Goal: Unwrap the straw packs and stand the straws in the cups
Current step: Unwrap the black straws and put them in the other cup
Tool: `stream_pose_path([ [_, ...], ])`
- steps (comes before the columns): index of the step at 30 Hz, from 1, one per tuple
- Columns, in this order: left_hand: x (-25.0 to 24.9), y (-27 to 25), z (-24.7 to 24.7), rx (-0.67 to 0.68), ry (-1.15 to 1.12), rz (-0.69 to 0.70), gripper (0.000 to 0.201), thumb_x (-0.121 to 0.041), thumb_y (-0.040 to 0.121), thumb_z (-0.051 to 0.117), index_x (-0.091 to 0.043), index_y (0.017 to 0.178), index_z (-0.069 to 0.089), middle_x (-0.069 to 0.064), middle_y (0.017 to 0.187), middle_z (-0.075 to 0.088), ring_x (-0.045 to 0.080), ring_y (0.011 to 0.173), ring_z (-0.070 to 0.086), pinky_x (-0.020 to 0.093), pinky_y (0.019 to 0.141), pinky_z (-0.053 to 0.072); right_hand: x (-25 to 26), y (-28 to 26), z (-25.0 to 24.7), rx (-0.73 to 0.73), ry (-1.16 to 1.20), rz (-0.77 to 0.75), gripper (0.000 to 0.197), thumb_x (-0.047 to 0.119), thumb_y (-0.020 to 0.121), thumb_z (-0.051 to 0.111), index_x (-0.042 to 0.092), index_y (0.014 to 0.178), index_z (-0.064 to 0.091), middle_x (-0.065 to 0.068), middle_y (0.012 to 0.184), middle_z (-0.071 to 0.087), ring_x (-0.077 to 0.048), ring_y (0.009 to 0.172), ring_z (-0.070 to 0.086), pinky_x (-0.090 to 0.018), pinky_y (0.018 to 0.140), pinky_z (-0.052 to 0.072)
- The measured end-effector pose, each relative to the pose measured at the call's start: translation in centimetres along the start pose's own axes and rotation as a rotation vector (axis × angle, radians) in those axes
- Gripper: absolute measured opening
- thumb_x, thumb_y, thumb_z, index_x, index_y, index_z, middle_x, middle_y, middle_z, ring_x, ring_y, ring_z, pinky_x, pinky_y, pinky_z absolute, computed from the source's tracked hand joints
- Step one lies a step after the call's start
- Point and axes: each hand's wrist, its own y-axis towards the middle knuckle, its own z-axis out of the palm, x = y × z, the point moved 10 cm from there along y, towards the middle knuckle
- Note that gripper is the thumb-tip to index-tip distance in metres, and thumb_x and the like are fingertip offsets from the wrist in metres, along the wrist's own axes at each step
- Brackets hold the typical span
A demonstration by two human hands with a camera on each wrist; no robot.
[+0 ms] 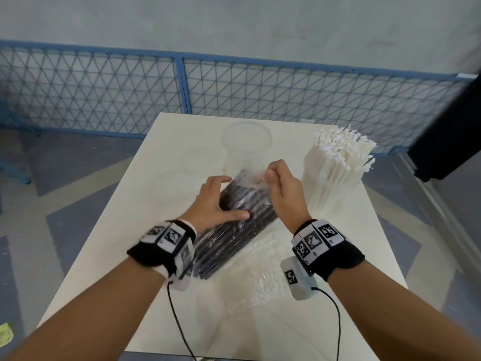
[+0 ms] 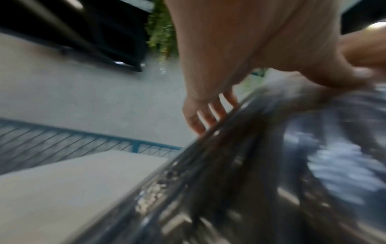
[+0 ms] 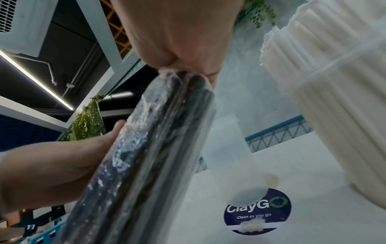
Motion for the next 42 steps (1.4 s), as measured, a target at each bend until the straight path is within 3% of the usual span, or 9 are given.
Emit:
stream_pose_path([
  [3, 2.1, 0.9, 0.8, 0.281, -0.224, -0.155, 0.116, -0.061, 0.038, 0.081, -0.022, 0.135, 0.031, -0.003, 0.128, 0.051, 0.015, 0.119, 0.05, 0.039, 0.108, 0.037, 0.2, -0.2, -0.4, -0.066, 0.099, 0.003, 0.017, 0.024, 0.099, 0.032, 0.015, 0.092, 0.044, -0.016, 0.069, 0.06, -0.012, 0.057, 0.054, -0.017, 0.056, 0.045],
  [6, 2.2, 0.6, 1.6, 0.416, -0.23, -0.182, 0.107, -0.048, 0.03, 0.09, -0.023, 0.126, 0.049, -0.003, 0.122, 0.062, 0.014, 0.116, 0.057, 0.039, 0.107, 0.04, -0.1, -0.2, -1.9, -0.253, 0.315, 0.113, 0.017, 0.031, 0.1, 0.027, 0.024, 0.089, 0.039, -0.016, 0.073, 0.063, -0.032, 0.069, 0.067, -0.046, 0.066, 0.057],
  [14, 0.7, 0.4, -0.8, 0.259, -0.204, -0.11, 0.068, -0.026, 0.045, 0.09, -0.031, 0.106, 0.059, -0.007, 0.11, 0.068, 0.011, 0.104, 0.063, 0.036, 0.099, 0.047, -5.7, -1.3, -3.7, -0.418, 0.387, 0.507, 0.018, 0.013, 0.099, 0.035, 0.02, 0.084, 0.041, -0.008, 0.079, 0.056, -0.021, 0.068, 0.059, -0.037, 0.068, 0.054],
  [17, 0.4, 0.5, -2.9, 0.185, -0.088, -0.071, 0.074, -0.031, 0.046, 0.091, -0.031, 0.111, 0.055, -0.01, 0.112, 0.065, 0.012, 0.107, 0.06, 0.032, 0.1, 0.045, -3.0, 0.0, -6.0, -0.457, 0.127, 0.312, 0.014, 0.0, 0.089, 0.048, 0.011, 0.099, 0.047, -0.001, 0.091, 0.047, -0.014, 0.08, 0.047, -0.007, 0.072, 0.039],
  [23, -0.3, 0.1, -5.7, 0.117, 0.0, -0.036, 0.072, -0.022, 0.052, 0.089, -0.028, 0.113, 0.051, -0.009, 0.112, 0.06, 0.012, 0.105, 0.055, 0.024, 0.092, 0.038, 9.2, 1.3, -3.3, -0.215, -0.086, -0.346, 0.017, -0.01, 0.081, 0.053, -0.003, 0.093, 0.064, -0.008, 0.089, 0.056, -0.007, 0.08, 0.05, -0.009, 0.073, 0.042],
  [28, -1.2, -0.2, -6.1, 0.137, 0.008, 0.001, 0.07, -0.023, 0.052, 0.09, -0.026, 0.111, 0.054, -0.01, 0.108, 0.063, 0.012, 0.103, 0.059, 0.027, 0.093, 0.044, 8.2, 1.7, 3.1, 0.209, -0.25, -0.293, 0.029, -0.001, 0.076, 0.046, -0.002, 0.09, 0.071, -0.017, 0.088, 0.07, -0.03, 0.076, 0.068, -0.027, 0.071, 0.049],
  [32, -1.1, 0.0, -6.8, 0.143, -0.017, 0.012, 0.072, -0.025, 0.051, 0.09, -0.024, 0.115, 0.056, -0.009, 0.111, 0.065, 0.01, 0.104, 0.06, 0.028, 0.095, 0.045, 8.1, 1.3, 3.8, 0.208, -0.342, -0.261, 0.039, -0.006, 0.081, 0.052, 0.0, 0.119, 0.057, -0.02, 0.114, 0.054, -0.034, 0.095, 0.06, -0.04, 0.08, 0.054],
  [38, -0.8, -0.2, -6.8, 0.206, -0.043, 0.003, 0.066, -0.024, 0.051, 0.09, -0.036, 0.105, 0.054, -0.015, 0.109, 0.063, 0.005, 0.104, 0.059, 0.027, 0.095, 0.045, 8.2, 2.7, 1.5, -0.064, -0.742, -0.296, 0.063, -0.012, 0.058, 0.06, 0.019, 0.112, 0.055, -0.011, 0.101, 0.057, -0.025, 0.088, 0.046, -0.032, 0.064, 0.033],
  [42, -0.1, -0.3, -6.6, 0.242, -0.029, -0.005, 0.07, -0.022, 0.052, 0.089, -0.037, 0.108, 0.05, -0.021, 0.109, 0.058, 0.006, 0.106, 0.056, 0.024, 0.095, 0.04, 5.9, 4.4, 0.3, 0.037, -0.422, -0.143, 0.025, -0.004, 0.083, 0.056, 0.004, 0.107, 0.06, -0.009, 0.08, 0.058, -0.028, 0.066, 0.055, -0.035, 0.065, 0.045],
])
